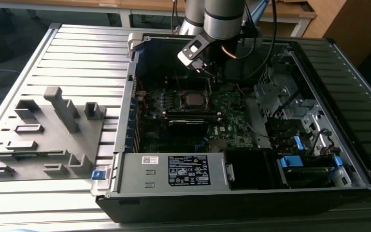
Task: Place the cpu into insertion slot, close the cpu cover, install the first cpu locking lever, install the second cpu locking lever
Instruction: 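Close the cpu cover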
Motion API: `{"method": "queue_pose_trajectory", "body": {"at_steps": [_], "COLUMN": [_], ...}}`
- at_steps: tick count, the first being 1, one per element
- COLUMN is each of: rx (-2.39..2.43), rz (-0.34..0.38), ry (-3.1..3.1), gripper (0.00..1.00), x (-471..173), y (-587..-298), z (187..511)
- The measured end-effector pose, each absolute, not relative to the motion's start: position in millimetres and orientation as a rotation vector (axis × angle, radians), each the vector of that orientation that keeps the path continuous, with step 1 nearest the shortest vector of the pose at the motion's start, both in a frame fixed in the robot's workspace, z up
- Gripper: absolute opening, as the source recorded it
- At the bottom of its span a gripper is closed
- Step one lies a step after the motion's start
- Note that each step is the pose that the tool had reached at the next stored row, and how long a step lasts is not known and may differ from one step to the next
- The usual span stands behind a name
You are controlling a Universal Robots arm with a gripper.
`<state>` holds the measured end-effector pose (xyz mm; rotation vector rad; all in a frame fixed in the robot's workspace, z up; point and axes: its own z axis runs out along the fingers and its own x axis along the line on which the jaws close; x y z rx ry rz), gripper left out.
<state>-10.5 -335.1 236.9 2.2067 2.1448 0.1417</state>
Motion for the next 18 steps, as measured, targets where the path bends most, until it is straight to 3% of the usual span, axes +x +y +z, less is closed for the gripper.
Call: {"method": "queue_pose_trajectory", "body": {"at_steps": [11,18], "rx": [2.201,2.23], "rz": [0.152,0.093], "ry": [2.14,2.166], "gripper": [0.11,0.11], "x": [-19.2,-19.2], "y": [-335.1,-335.1], "z": [236.8,236.2]}}
